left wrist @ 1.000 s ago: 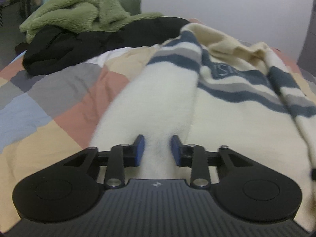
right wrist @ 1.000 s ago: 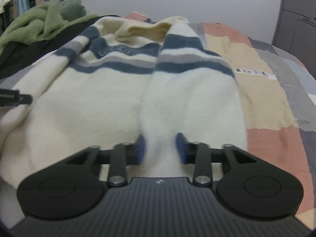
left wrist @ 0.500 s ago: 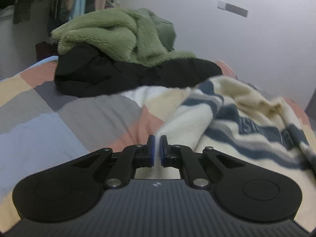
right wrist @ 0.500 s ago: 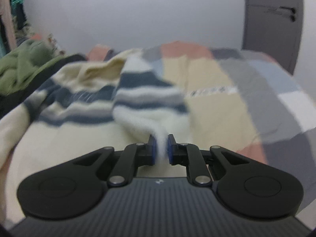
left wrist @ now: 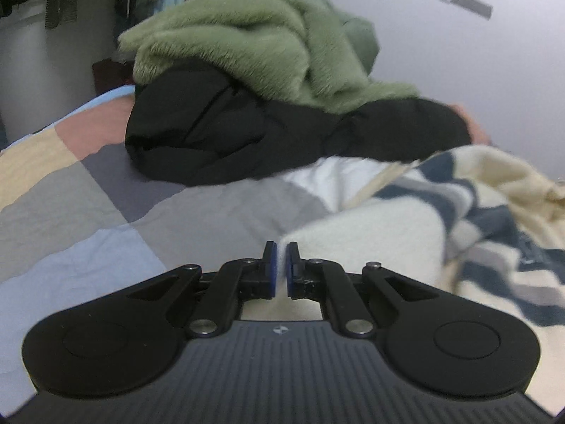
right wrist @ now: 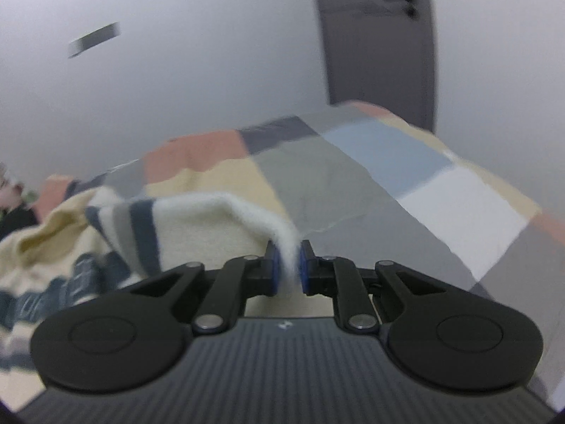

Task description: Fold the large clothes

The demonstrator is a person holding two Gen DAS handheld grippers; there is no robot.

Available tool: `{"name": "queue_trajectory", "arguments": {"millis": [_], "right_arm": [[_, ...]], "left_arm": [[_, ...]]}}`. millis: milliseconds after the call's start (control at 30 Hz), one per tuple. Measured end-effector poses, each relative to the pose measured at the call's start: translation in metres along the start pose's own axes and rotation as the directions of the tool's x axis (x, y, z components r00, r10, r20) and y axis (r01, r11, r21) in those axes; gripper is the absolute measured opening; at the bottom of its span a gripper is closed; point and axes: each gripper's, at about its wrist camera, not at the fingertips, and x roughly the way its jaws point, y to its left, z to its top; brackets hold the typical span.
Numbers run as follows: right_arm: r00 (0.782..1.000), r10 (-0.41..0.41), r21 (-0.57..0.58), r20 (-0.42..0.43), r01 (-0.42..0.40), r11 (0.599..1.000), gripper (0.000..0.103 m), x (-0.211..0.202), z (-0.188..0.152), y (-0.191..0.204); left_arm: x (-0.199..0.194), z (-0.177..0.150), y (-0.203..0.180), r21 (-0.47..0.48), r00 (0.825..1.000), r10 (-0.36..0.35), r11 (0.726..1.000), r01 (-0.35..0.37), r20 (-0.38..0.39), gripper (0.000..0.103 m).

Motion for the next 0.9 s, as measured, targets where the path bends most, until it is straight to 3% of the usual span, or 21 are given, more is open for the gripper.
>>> {"name": "queue_trajectory", "arguments": {"millis": [200, 333, 533, 600, 667, 733, 900], "right_arm": [[0.992, -0.112, 0.014, -0.066, 0.113, 0.994, 0.015, 0.057, -0.015, -0.030], [0.982, -0.153, 0.010, -0.114, 0.155, 0.988, 0.015, 0.086, -0.027, -0.046], [0.983, -0.145, 0.015, -0.113, 0.148, 0.989, 0.018, 0.085, -0.032, -0.049], [0.985, -0.147, 0.014, -0.095, 0.149, 0.989, 0.023, 0.078, -0.033, -0.048], [0.986, -0.147, 0.059, -0.079, 0.151, 0.987, 0.035, 0.071, -0.031, -0.051], [0.989, -0.142, 0.101, -0.047, 0.146, 0.984, 0.055, 0.062, -0.026, -0.057], [0.994, -0.109, 0.101, 0.005, 0.108, 0.989, 0.055, 0.035, -0.021, -0.058]], "left_arm": [[0.033, 0.000, 0.016, -0.052, 0.998, 0.034, 0.998, -0.037, -0.049, 0.006], [0.044, -0.001, 0.009, -0.028, 0.996, 0.064, 0.997, -0.066, -0.059, 0.007], [0.038, 0.004, 0.002, -0.032, 0.997, 0.068, 0.997, -0.070, -0.043, 0.008], [0.027, 0.005, -0.004, -0.022, 0.998, 0.061, 0.998, -0.061, -0.021, 0.019], [0.016, 0.005, -0.013, -0.010, 1.000, 0.028, 1.000, -0.028, 0.001, 0.060], [0.002, 0.004, -0.024, 0.010, 0.999, -0.013, 1.000, 0.013, 0.038, 0.064], [-0.028, -0.005, -0.055, 0.044, 0.987, -0.142, 0.989, 0.139, 0.072, 0.066]]}}
